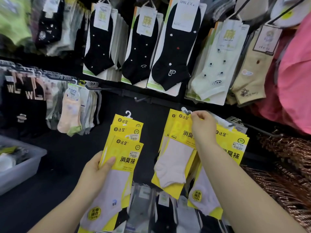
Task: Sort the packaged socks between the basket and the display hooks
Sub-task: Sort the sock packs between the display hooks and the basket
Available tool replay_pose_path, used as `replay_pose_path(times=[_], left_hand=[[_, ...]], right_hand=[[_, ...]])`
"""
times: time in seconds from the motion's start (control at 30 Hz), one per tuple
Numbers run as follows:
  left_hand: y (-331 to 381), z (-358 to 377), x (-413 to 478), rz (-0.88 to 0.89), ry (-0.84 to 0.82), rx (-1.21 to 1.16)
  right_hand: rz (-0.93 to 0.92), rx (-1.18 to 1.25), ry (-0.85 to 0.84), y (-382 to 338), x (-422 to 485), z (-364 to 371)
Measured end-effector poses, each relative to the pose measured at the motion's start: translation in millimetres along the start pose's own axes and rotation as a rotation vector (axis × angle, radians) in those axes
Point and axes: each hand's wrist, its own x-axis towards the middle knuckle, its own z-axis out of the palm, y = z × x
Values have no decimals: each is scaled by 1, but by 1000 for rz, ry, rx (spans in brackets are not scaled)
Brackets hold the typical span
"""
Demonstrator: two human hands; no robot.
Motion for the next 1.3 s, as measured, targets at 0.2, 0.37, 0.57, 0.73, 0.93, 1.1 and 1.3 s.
replay_pose_path(times=[0.2, 0.37, 0.57, 0.73, 0.93, 1.1, 1.3], left_hand=[[-2, 4, -2, -12, -87, 21], [4, 16, -8, -86, -105, -135], [9, 30, -16, -159, -151, -330], [11, 46, -20, -158, -182, -406], [8, 51, -25, -174, -192, -419], [6, 49, -24, -169, -125, -318], [9, 50, -20, -101, -98, -201]], right_hand=[[9, -68, -96, -11, 16, 6], [51, -128, -106, -12, 23, 8], [-203, -65, 10, 4, -31, -5], [-147, -81, -364, 14, -91, 4], [5, -11, -558, 19, -83, -2], [129, 63, -633, 26, -82, -13], [310, 308, -422, 27, -81, -14]])
